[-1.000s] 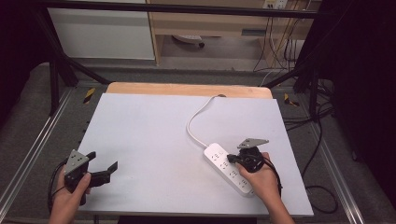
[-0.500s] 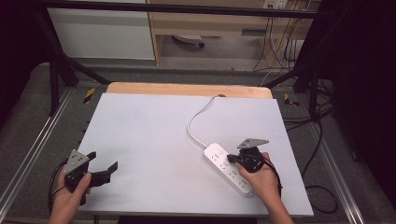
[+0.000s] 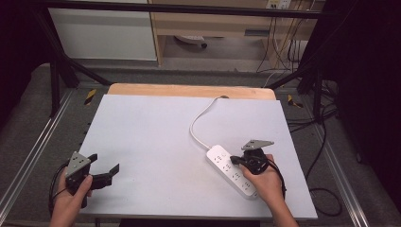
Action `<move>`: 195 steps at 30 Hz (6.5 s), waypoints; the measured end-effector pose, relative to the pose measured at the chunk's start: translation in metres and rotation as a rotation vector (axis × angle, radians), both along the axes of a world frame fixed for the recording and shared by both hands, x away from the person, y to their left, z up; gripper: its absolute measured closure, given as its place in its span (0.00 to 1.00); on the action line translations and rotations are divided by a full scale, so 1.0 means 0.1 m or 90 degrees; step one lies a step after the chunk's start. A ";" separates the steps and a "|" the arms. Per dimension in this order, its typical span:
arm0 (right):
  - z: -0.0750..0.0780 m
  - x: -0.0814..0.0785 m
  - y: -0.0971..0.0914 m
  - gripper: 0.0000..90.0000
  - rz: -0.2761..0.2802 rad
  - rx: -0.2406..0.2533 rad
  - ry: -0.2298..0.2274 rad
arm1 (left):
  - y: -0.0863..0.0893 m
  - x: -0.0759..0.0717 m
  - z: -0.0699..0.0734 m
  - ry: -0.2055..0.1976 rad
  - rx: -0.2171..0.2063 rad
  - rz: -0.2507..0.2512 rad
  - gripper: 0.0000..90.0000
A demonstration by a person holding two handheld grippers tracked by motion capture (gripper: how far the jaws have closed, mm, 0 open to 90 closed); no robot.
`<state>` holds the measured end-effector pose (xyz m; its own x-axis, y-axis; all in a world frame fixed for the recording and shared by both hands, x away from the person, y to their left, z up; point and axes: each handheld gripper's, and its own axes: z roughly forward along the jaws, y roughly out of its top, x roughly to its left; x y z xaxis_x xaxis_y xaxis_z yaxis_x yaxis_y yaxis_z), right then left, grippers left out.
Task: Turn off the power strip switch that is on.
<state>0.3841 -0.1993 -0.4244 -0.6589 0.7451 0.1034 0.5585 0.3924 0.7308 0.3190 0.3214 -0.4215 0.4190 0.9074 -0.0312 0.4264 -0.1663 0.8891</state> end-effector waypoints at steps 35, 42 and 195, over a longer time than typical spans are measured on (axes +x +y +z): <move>0.01 0.00 0.00 1.00 0.000 0.013 -0.019 | 0.00 0.00 0.01 -0.005 0.001 -0.001 0.07; 0.03 -0.01 0.00 1.00 0.000 0.017 -0.021 | 0.00 0.00 0.01 -0.005 0.001 -0.001 0.07; -0.19 -0.24 -0.98 0.04 -0.294 0.015 -0.154 | 0.02 -0.04 0.03 -0.006 -0.007 0.004 0.06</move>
<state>0.3605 -0.2972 -0.4433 -0.2684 0.9633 0.0090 0.4834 0.1266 0.8662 0.3153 0.3230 -0.4186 0.4133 0.9099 -0.0365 0.4190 -0.1544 0.8948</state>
